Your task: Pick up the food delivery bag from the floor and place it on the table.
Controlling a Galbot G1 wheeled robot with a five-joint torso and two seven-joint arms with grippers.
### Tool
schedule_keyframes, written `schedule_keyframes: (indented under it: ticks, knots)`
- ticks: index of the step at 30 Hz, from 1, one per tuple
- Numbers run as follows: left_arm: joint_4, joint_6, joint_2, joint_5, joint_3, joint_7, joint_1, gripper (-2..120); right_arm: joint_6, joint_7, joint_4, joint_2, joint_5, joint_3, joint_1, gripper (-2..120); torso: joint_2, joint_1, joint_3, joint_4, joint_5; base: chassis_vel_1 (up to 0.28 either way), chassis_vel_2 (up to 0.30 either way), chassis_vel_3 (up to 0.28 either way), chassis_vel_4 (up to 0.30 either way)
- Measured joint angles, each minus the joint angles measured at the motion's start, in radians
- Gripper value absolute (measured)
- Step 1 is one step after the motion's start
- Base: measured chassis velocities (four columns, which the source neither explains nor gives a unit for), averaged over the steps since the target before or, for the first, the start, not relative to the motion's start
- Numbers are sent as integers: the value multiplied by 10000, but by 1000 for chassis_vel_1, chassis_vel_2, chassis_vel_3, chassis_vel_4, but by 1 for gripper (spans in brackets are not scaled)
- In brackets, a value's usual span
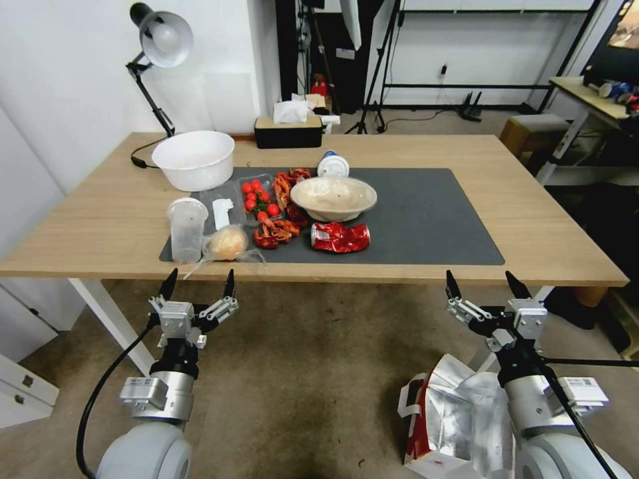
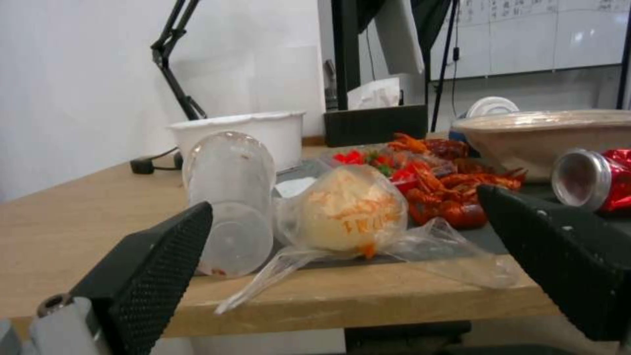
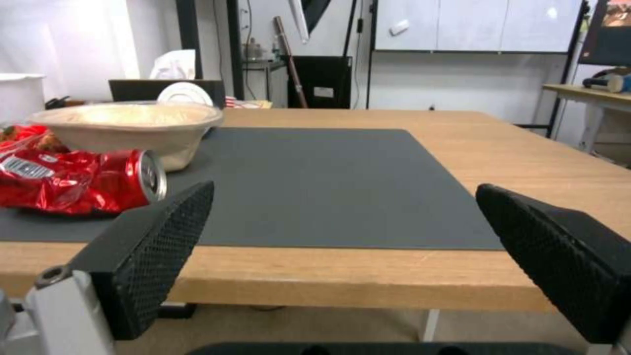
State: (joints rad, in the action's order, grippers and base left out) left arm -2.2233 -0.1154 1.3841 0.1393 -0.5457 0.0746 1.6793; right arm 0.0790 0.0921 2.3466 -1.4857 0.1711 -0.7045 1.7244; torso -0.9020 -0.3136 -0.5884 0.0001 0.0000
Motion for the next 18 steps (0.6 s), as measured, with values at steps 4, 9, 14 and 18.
schedule_keyframes:
  ticks: [4,9,14,18]
  knots:
    - [-63,-23,1,3,-6,8,16,100,0,27,0,16,0,14,-12,100,187,78,105,0,0,0,0,0,0]
    - [-123,-22,-3,3,-6,-3,21,100,7,78,-9,24,0,18,-16,100,424,180,242,0,0,0,0,0,0]
    - [-131,-13,-8,-4,-7,-11,25,100,3,126,-38,24,1,19,4,100,572,242,325,0,0,0,0,0,0]
    - [-146,2,-8,-27,-10,-23,33,100,6,169,-31,41,2,25,-4,100,803,344,458,0,0,0,0,0,0]
